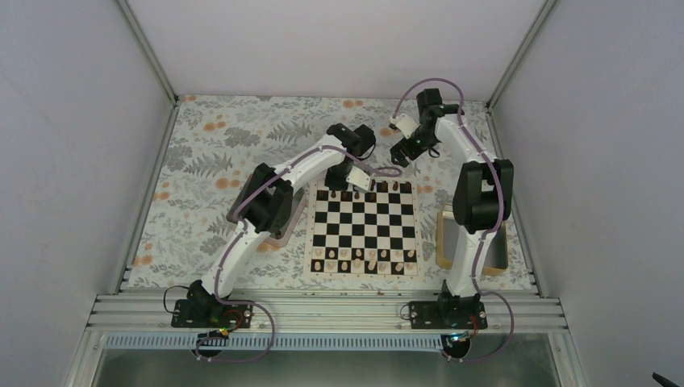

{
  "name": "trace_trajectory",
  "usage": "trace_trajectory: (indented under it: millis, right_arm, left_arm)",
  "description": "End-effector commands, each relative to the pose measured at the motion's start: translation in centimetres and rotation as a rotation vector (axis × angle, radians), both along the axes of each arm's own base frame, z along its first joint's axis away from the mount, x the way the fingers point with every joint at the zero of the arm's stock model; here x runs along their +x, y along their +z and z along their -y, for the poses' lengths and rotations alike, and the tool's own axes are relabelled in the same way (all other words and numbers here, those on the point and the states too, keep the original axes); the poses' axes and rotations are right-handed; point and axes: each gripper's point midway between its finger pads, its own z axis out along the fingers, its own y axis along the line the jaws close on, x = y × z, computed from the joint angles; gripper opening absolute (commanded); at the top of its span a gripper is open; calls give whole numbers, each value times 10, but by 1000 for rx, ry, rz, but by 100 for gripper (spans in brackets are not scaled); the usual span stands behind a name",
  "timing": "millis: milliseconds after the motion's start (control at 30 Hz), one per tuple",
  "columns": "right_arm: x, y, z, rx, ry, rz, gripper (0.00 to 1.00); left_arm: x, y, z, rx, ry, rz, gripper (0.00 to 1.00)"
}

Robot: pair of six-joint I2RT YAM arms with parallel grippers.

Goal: Set up the chess pieces on the board
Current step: Place the chess piece on the chessboard.

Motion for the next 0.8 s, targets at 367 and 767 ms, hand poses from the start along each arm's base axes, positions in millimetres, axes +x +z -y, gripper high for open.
trace_trajectory:
  millis: [367,767]
  right_arm:
    - [0,5,1,12,1,10,100]
    - [-1,4,1,8,2,6,100]
  left_arm:
    - [11,-2,-4,7,2,12,11]
    - [11,-4,-3,6,-4,7,14]
